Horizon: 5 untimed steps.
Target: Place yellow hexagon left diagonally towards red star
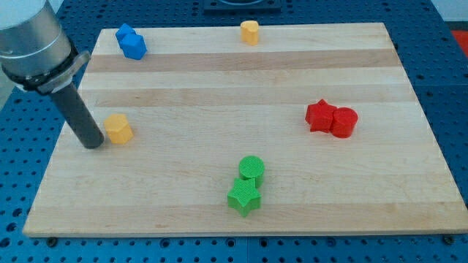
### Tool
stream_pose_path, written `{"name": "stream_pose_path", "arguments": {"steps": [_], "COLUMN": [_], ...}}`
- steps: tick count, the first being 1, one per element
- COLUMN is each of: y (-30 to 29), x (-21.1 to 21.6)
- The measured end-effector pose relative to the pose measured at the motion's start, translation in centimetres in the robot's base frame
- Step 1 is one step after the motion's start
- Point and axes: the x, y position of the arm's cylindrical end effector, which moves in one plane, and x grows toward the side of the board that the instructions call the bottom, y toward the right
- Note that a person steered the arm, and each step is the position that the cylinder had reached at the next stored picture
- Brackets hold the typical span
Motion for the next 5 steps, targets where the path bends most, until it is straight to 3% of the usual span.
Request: {"name": "stream_pose_path", "arguments": {"steps": [2, 4, 5], "y": [5.9, 4.0, 7.4], "x": [-3.5, -2.0, -1.1]}}
